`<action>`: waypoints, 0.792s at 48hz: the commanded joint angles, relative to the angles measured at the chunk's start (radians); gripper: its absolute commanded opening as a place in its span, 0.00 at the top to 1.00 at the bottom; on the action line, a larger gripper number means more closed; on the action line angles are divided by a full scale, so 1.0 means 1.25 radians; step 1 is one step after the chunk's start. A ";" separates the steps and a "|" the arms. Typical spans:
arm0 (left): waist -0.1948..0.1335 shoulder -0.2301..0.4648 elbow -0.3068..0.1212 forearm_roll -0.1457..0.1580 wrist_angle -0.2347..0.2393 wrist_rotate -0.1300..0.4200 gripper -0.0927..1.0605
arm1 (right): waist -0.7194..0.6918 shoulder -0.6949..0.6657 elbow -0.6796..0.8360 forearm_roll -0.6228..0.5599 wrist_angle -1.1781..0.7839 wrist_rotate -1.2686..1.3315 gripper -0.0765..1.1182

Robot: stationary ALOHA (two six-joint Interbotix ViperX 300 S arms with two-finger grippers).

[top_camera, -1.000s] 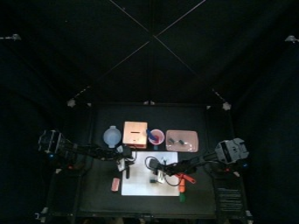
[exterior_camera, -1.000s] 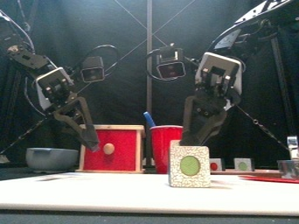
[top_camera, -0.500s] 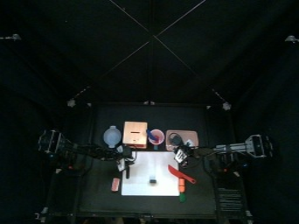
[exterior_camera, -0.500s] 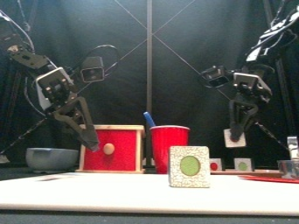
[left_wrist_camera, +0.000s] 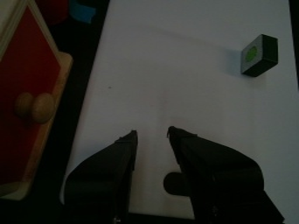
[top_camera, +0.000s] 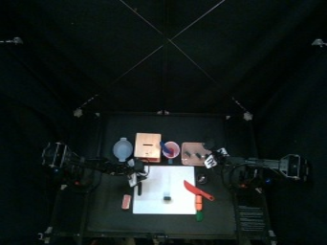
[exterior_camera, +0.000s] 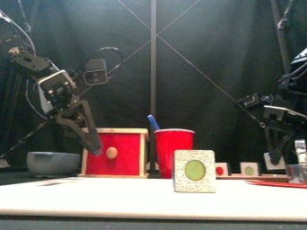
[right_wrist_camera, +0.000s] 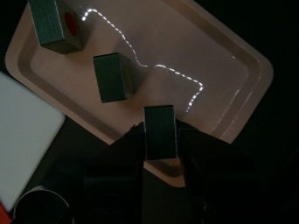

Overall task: Place sushi on board then cut the sushi with the knife then place the pieces on the plate
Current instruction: Place the 4 sushi pieces on the plate

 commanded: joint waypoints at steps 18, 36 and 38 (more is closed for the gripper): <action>0.001 -0.005 -0.012 0.000 -0.004 0.000 0.27 | -0.053 -0.023 -0.005 0.001 -0.060 0.001 0.18; 0.000 -0.005 -0.015 0.000 -0.004 -0.001 0.27 | 0.272 -0.007 -0.223 -0.044 -0.069 0.001 0.18; 0.000 -0.005 -0.015 0.000 -0.004 -0.001 0.27 | 0.310 0.017 -0.249 -0.059 -0.069 0.002 0.18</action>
